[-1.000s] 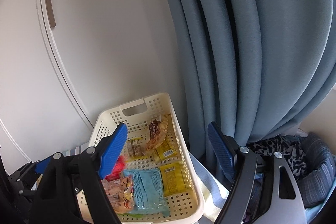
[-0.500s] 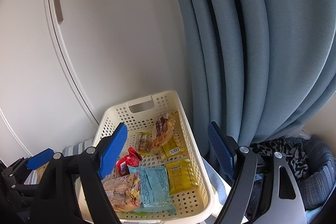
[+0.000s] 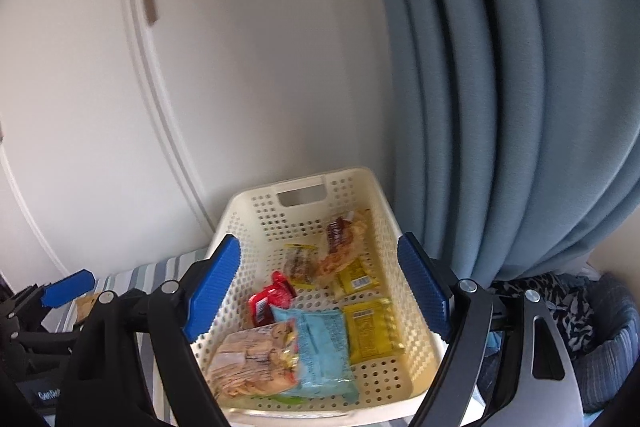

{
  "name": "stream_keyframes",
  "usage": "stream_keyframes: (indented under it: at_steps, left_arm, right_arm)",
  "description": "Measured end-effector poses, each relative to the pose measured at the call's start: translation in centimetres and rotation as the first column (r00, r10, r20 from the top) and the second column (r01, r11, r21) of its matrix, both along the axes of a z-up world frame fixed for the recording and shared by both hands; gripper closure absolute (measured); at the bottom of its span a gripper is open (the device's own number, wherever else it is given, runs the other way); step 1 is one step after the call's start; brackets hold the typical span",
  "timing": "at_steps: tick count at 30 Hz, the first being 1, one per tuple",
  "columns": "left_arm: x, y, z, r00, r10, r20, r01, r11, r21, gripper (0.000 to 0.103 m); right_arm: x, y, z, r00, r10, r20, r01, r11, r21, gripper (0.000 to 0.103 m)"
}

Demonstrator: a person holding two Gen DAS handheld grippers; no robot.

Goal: Organize snacks
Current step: 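Move both open tools back over the tan and red packets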

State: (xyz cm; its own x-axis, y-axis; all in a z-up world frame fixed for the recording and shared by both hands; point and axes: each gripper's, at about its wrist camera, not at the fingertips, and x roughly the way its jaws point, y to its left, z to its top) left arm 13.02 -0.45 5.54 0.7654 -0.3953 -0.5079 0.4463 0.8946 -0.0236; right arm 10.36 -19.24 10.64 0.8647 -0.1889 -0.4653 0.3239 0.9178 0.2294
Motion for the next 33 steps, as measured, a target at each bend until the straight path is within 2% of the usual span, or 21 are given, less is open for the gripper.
stream_keyframes:
  at_steps: [3, 4, 8, 11, 15, 20, 22, 25, 27, 30, 33]
  left_arm:
    - [-0.1, 1.9, -0.3, 0.999, 0.035, -0.009, -0.035, 0.999, -0.016, 0.006]
    - [-0.1, 2.7, -0.4, 0.999, 0.045, -0.013, -0.045, 0.999, -0.025, 0.003]
    - [0.4, 6.0, -0.6, 0.994, 0.109, -0.025, -0.110, 0.993, -0.045, 0.003]
    - [0.7, 8.1, -0.7, 0.988, 0.148, -0.037, -0.150, 0.987, -0.051, 0.002]
    - [1.8, 11.7, -1.2, 0.969, 0.225, -0.102, -0.233, 0.969, -0.080, 0.002]
    - [2.2, 15.8, -1.2, 0.945, 0.305, -0.116, -0.316, 0.944, -0.098, 0.002]
    - [2.7, 16.9, -1.1, 0.937, 0.329, -0.119, -0.341, 0.935, -0.102, 0.002]
    - [3.1, 18.4, -1.1, 0.927, 0.354, -0.123, -0.367, 0.925, -0.103, 0.002]
    - [3.4, 19.4, -1.4, 0.923, 0.360, -0.138, -0.375, 0.921, -0.105, 0.002]
    - [3.8, 20.6, -2.1, 0.915, 0.373, -0.154, -0.389, 0.916, -0.094, 0.002]
    - [4.2, 21.6, -2.7, 0.903, 0.401, -0.152, -0.415, 0.907, -0.073, 0.002]
  right_arm:
    - [0.1, 1.4, 0.0, 0.999, 0.039, 0.007, -0.038, 0.999, -0.017, 0.016]
    - [0.1, 2.1, 0.0, 0.998, 0.060, 0.010, -0.059, 0.998, -0.030, 0.016]
    - [0.1, 4.2, -0.1, 0.993, 0.116, 0.007, -0.115, 0.990, -0.077, 0.016]
    - [0.2, 5.4, -0.3, 0.987, 0.162, 0.006, -0.161, 0.984, -0.074, 0.016]
    - [0.3, 7.3, -0.6, 0.969, 0.246, 0.010, -0.245, 0.967, -0.065, 0.016]
    - [0.0, 10.3, -0.7, 0.943, 0.332, 0.015, -0.328, 0.936, -0.126, 0.015]
    - [-0.1, 11.5, -0.8, 0.929, 0.370, 0.008, -0.366, 0.921, -0.134, 0.011]
    - [-0.1, 13.1, -1.0, 0.898, 0.440, -0.008, -0.438, 0.891, -0.117, 0.011]
    - [0.3, 14.2, -1.3, 0.866, 0.500, -0.021, -0.499, 0.862, -0.091, 0.011]
    - [1.1, 16.4, -1.6, 0.810, 0.584, -0.054, -0.587, 0.807, -0.067, 0.011]
    - [2.7, 19.1, -2.1, 0.740, 0.665, -0.101, -0.671, 0.740, -0.046, 0.011]
